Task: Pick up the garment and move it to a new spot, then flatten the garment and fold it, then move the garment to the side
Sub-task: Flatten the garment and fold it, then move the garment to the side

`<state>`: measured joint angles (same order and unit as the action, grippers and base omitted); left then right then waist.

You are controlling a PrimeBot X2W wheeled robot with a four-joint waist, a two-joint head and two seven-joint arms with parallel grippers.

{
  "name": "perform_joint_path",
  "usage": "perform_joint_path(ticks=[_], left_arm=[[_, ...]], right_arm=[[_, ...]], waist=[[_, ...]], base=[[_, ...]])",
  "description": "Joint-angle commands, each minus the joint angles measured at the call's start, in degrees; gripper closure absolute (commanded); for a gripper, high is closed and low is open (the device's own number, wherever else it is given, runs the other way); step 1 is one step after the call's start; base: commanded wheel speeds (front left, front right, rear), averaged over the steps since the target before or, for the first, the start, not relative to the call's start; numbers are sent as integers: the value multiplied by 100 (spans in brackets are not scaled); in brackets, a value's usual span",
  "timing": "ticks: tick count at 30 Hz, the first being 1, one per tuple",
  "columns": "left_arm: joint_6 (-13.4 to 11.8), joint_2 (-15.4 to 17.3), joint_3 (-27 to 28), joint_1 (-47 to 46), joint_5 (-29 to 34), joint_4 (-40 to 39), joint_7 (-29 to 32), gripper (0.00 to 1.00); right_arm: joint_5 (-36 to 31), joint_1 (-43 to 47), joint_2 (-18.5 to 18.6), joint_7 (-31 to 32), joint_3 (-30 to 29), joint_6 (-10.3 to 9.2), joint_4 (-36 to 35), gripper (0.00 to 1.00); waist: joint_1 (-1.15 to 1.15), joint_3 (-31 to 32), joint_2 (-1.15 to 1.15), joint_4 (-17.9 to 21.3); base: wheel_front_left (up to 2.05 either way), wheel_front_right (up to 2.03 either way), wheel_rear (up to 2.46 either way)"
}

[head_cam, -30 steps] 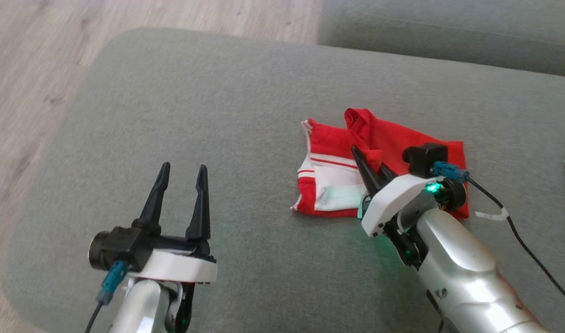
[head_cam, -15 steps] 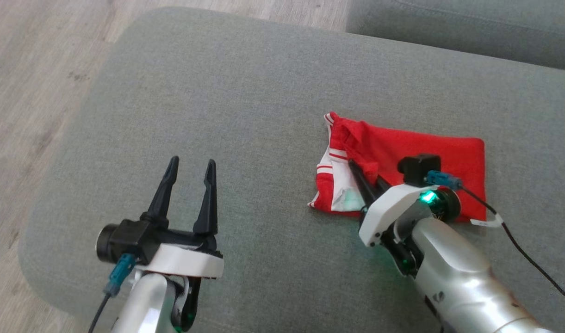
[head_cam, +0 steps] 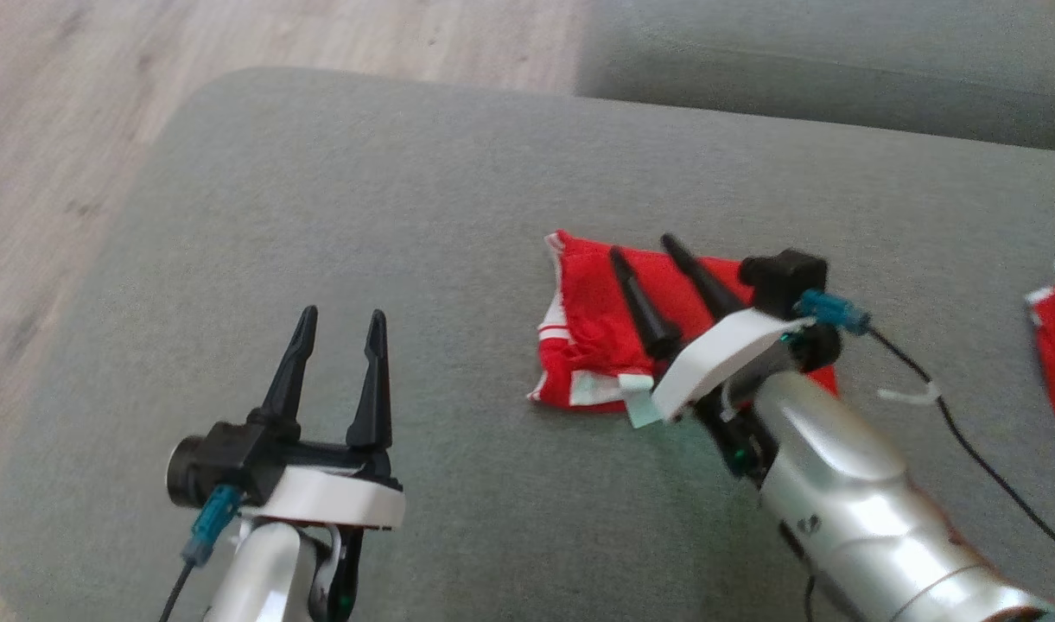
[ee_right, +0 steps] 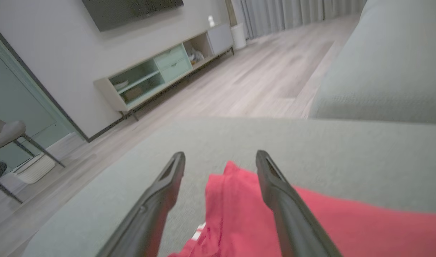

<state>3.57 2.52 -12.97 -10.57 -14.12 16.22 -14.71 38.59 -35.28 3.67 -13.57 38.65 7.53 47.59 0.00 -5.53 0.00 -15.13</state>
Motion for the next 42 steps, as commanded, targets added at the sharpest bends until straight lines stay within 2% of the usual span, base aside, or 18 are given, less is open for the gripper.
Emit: perform_joint_path(ticks=[1,4,8,12,13,19,24,34,42], left_arm=[[1,36,239,-70,28,-246,-29,0],[-16,36,287,9,49,-303,-29,0],[-23,36,304,79,72,-344,-29,0],[-55,36,349,138,66,-347,-29,0],[-66,36,376,173,66,-344,-29,0],[-171,36,565,370,126,-218,-29,0],[-185,36,593,481,106,-197,-29,0],[-196,36,569,333,105,-273,-29,0],[-168,36,423,124,124,-350,-29,0]], right_arm=[[-361,-269,-80,-119,-302,-4,0,0],[-1338,-289,-80,-138,-1233,-4,42,0],[-2476,267,-80,-140,-2421,-4,-505,0],[-3135,1014,-80,-141,-3042,-4,-1248,0],[-3348,1357,-80,-141,-3178,-4,-1621,0],[-3495,2192,-80,-142,-3403,-4,-2560,0],[-3425,2604,-80,-142,-3530,-4,-2919,0],[-3462,2591,-80,-142,-3547,-4,-3036,0],[-3543,2198,-80,94,-3513,-4,-2734,0]], waist=[[0,159,0,291],[0,227,0,530],[0,287,0,774],[0,339,0,959],[0,351,0,1044],[0,343,0,1297],[0,289,0,1350],[0,170,0,1288],[0,-143,0,1071]], base=[[0,0,0],[0,0,0],[0,0,0],[0,0,0],[0,0,0],[0,0,0],[0,0,0],[0,0,0],[0,0,0]])
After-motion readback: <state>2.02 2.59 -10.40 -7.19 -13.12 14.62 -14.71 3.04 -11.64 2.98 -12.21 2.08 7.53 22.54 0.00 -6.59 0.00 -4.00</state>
